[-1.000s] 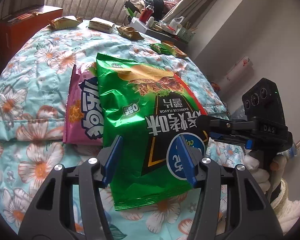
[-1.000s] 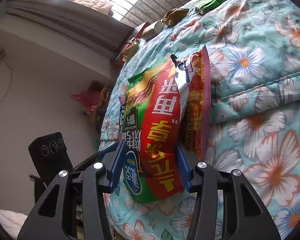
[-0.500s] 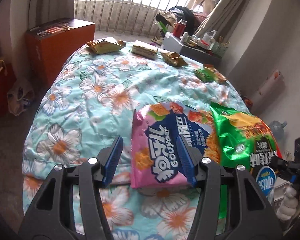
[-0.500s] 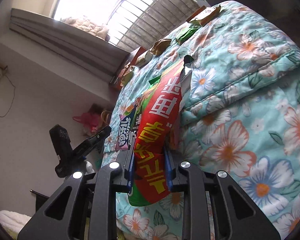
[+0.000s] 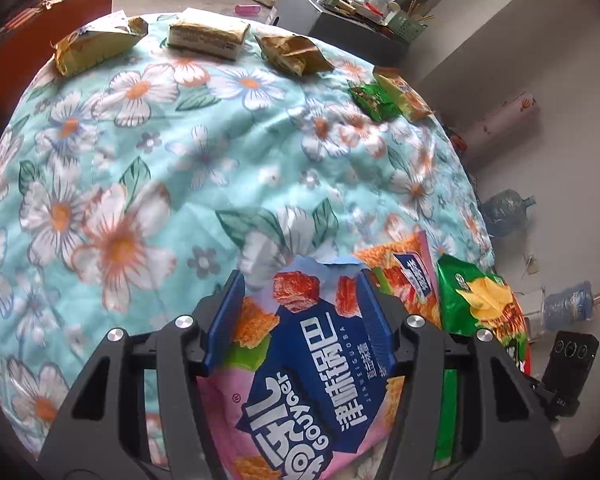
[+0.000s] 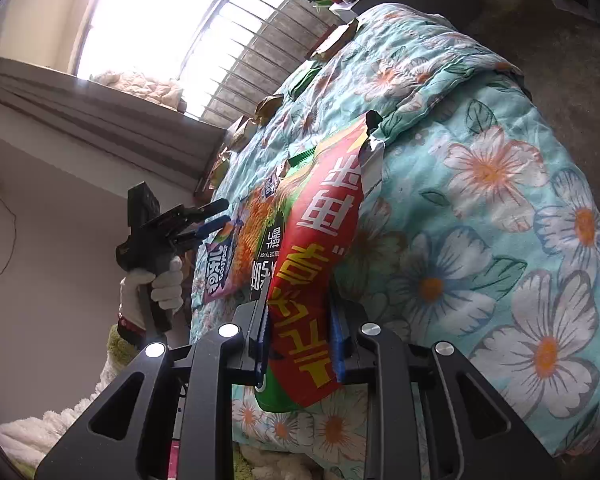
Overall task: Collect trash
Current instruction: 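Grasp the pink Gouyaer snack bag with the left tool while the right tool holds the red bag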
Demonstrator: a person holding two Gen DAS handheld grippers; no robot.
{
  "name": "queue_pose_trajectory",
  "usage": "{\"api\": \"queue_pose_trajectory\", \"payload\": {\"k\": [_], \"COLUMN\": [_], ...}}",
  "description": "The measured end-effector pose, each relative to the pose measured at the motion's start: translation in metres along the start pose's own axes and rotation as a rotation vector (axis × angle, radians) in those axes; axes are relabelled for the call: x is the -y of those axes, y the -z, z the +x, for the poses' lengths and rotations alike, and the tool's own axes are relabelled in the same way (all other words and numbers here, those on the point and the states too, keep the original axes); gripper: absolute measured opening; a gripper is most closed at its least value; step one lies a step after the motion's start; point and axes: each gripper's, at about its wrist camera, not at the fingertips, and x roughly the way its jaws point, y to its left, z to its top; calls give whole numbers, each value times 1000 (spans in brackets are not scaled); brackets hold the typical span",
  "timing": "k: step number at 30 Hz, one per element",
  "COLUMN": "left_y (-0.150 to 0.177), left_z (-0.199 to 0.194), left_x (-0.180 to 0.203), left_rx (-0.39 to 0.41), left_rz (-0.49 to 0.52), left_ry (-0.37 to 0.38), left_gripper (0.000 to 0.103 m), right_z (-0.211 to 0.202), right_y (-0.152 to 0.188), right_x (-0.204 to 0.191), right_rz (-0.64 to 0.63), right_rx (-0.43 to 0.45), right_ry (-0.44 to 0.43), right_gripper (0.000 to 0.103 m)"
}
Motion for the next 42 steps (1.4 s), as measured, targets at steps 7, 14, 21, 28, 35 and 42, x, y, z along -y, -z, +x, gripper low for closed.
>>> {"api": "queue_pose_trajectory", "payload": {"k": [7, 14, 21, 28, 35, 42], "left_y": [118, 162, 75, 8, 51, 88], "left_z": [-39, -65, -62, 10, 0, -44], "left_x": [15, 26, 6, 12, 4, 2], "left_rx": [-133, -52, 115, -106, -204, -76], "left_rz": [-8, 59, 48, 54, -38, 52], "left_ry": [192, 69, -9, 58, 260, 151], "left_gripper": [54, 60, 63, 63, 62, 63], "right_z": [-4, -6, -6, -3, 4, 9], "right_y": [-1, -2, 0, 0, -3, -9], "right_x": [14, 25, 12, 8, 11, 14], "right_rz": [11, 25, -6, 11, 7, -1], "right_rx": [-12, -15, -7, -8, -18, -37], "right_ry": [15, 21, 57, 83, 91, 90], "right_gripper": [24, 24, 24, 24, 24, 24]}}
